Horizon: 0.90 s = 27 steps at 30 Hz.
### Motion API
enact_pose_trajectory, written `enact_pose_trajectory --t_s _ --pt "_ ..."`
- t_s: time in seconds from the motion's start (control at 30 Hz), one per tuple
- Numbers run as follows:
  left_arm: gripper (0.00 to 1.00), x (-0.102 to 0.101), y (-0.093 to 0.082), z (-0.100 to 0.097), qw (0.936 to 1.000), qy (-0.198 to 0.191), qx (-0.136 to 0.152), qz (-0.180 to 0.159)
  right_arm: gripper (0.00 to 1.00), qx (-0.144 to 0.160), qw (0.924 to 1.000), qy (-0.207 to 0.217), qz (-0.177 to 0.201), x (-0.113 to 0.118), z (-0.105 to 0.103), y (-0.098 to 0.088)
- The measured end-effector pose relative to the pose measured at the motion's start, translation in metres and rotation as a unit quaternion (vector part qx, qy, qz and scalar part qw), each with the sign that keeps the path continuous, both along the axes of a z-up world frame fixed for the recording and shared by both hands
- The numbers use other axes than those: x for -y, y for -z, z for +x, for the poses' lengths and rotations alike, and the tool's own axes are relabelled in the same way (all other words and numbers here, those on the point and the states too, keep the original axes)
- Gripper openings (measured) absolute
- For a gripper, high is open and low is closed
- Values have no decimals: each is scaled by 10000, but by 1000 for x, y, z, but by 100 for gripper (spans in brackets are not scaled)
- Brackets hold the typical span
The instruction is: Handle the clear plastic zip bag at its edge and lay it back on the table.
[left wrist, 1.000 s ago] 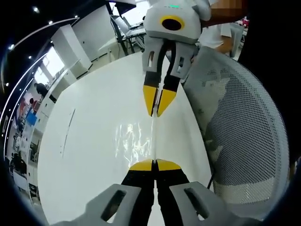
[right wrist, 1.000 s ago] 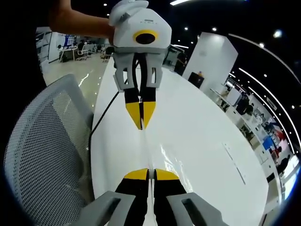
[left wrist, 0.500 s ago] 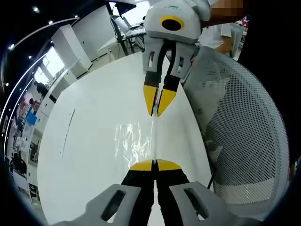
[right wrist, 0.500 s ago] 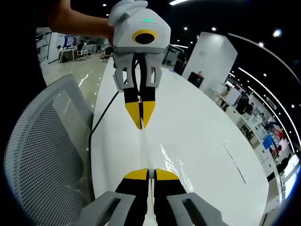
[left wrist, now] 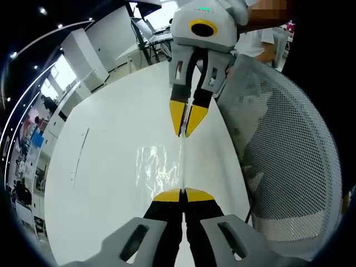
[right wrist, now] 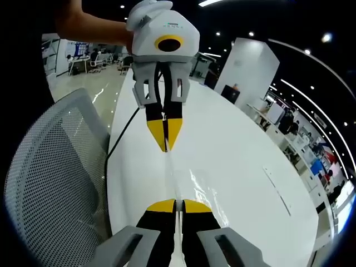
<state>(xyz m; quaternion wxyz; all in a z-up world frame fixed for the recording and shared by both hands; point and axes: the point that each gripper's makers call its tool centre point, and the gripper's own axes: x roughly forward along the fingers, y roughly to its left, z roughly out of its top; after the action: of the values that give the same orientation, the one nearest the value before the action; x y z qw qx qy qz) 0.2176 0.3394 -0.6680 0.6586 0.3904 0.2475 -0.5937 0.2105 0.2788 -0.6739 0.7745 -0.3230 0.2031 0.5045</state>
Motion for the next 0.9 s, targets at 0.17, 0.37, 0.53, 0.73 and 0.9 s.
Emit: enact_pose_trajectory --t_s 0.17,0.37,0.53,0.73,0.9 --pt "0 0 0 0 10000 -20 -6 -13 0 4 10000 -4 5 0 0 0" --pt "0 0 0 1 10000 -28 -9 -15 0 9 10000 -2 6 0 1 0" --pt "0 0 0 1 10000 -24 -9 -14 0 10 10000 5 6 1 1 0" --pt "0 0 0 1 10000 -16 -14 -9 0 -3 10000 22 16 2 0 1" --pt "0 0 0 0 10000 -14 -20 4 0 -21 10000 54 40 2 0 1"
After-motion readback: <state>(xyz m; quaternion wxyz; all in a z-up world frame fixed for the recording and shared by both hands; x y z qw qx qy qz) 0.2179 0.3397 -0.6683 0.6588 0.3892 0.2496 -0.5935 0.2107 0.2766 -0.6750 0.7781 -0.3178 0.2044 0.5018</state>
